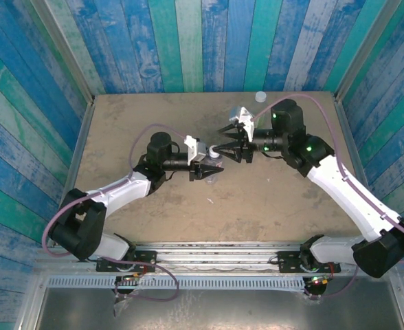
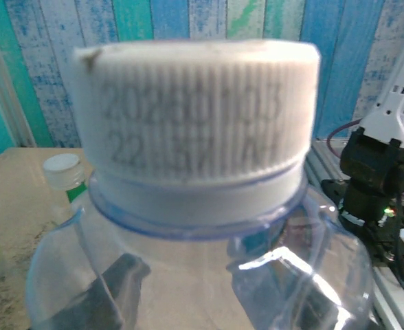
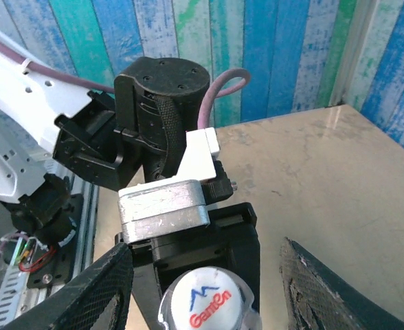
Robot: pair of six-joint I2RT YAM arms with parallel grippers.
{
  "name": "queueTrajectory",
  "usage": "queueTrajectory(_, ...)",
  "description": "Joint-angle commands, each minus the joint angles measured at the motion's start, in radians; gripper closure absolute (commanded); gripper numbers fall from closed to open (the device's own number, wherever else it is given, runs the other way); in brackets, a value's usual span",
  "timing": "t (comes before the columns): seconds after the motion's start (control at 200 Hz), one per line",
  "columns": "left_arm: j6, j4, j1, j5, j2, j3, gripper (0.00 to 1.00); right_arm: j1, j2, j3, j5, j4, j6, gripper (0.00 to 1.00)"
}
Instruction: Screw on the bottle caps
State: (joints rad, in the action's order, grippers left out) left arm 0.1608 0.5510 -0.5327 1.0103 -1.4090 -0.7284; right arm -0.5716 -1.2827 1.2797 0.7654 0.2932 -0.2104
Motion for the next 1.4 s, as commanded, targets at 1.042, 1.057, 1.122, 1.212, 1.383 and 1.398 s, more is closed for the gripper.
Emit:
queueTrajectory(1.042, 0.033, 0.010, 0.004, -0.338, 0.067, -0.003, 0.60, -0.093, 0.013, -0.125, -0.347, -0.061, 0.291, 0.86)
queueTrajectory(1.057, 0.035, 0.010, 0.004, -0.347, 0.067, -0.004, 0.61, -0.105, 0.018, -0.132, -0.373, -0.064, 0.300, 0.86)
queueTrajectory(1.122, 0.044, 0.011, 0.004, -0.377, 0.067, -0.006, 0.61, -0.162, 0.034, -0.156, -0.507, -0.065, 0.332, 0.87)
queueTrajectory(1.212, 0.061, 0.014, 0.003, -0.406, 0.069, -0.004, 0.62, -0.221, 0.047, -0.176, -0.690, -0.050, 0.398, 0.88)
queueTrajectory(1.383, 0.103, -0.014, 0.002, -0.434, 0.067, -0.004, 0.62, -0.268, 0.062, -0.194, -0.868, -0.029, 0.600, 0.88)
queueTrajectory(1.398, 0.104, -0.015, 0.002, -0.434, 0.068, -0.003, 0.62, -0.268, 0.060, -0.192, -0.867, -0.028, 0.606, 0.88)
